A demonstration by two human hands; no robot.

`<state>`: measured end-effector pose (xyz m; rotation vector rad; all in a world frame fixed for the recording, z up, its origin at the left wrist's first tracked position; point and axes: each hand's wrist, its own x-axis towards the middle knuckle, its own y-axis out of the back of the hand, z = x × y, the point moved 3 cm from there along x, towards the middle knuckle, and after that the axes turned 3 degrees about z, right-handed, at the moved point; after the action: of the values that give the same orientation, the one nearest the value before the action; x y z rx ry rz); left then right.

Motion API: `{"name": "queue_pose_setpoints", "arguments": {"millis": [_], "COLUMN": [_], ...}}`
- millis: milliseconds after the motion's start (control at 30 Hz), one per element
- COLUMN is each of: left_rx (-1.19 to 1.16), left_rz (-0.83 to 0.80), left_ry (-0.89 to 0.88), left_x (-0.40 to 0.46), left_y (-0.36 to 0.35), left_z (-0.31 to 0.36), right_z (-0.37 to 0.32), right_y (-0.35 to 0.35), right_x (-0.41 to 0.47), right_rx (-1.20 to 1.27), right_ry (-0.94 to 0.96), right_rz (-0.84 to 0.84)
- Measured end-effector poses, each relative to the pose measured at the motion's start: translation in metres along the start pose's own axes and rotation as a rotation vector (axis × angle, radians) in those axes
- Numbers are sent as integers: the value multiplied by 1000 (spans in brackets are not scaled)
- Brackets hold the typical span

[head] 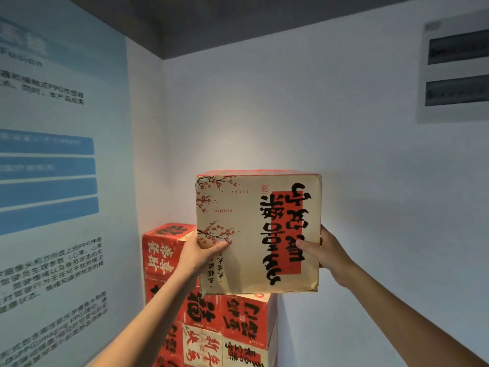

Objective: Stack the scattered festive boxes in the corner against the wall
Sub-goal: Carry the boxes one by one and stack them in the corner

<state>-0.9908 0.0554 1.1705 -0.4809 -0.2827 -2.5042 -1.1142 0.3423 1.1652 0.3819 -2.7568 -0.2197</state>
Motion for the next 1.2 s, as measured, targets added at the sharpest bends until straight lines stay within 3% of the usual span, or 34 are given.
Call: {"name": "queue_pose_setpoints", "arguments": {"millis": [400,900,1067,1200], "left_rx": [-73,31,6,186], "left_rz": [-6,-175,-194,-224], "left_ry": [126,224,342,352], "left_x": [195,356,373,379], "left_y": [-76,-126,-137,-148], "left_z": [-145,-345,-394,-425], "right_z": [121,288,345,387], "right_y": [-32,-91,-100,-104], "right_x": [224,337,369,386], "right_rx": [-35,-273,-296,-263], "right_ry": [-82,-228,-272,-316], "right_rz": [38,234,217,165]}}
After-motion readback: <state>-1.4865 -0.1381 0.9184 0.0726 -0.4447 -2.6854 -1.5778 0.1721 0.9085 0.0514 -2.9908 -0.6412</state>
